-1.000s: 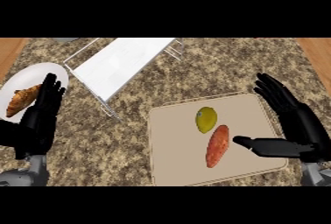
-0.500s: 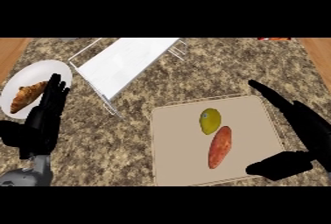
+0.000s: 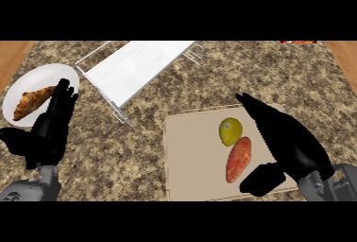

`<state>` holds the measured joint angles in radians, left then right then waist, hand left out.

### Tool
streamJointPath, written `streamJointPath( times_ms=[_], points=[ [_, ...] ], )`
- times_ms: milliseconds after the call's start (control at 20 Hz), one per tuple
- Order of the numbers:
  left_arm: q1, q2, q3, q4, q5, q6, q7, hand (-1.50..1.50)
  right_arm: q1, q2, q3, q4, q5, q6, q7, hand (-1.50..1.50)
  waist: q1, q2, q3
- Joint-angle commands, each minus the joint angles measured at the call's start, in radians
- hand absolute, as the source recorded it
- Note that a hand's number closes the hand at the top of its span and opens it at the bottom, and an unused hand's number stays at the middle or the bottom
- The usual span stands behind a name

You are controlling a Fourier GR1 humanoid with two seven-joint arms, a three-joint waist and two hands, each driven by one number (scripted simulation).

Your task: Pick the sweet potato from the tray and place it in the tiered shelf

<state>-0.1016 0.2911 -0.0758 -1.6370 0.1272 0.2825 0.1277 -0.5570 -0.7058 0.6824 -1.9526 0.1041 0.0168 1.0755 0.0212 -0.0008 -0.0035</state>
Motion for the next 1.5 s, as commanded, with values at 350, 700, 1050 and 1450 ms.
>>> streamJointPath(
  times_ms=[350,700,1050,1450],
  points=[
    [0.011,-0.008,0.003,-0.024,-0.015,-0.003,0.008,0.0,-0.074,0.093,0.134,0.21,0.11,0.152,0.217,-1.5,-0.01,0.001,0.002],
    [0.028,0.004,0.038,-0.033,-0.009,-0.029,0.013,0.0,0.034,0.162,0.144,0.184,0.235,0.102,0.22,-1.5,-0.023,-0.002,0.003],
    [0.028,-0.008,0.066,-0.031,-0.011,-0.059,0.024,0.0,0.1,0.238,0.075,0.303,0.338,0.131,0.063,-1.5,-0.018,0.0,0.003],
    [0.006,-0.05,0.046,-0.059,-0.077,-0.033,0.07,0.0,0.171,0.295,0.004,0.366,0.437,0.145,-0.043,-1.5,-0.019,0.001,0.004]
  ],
)
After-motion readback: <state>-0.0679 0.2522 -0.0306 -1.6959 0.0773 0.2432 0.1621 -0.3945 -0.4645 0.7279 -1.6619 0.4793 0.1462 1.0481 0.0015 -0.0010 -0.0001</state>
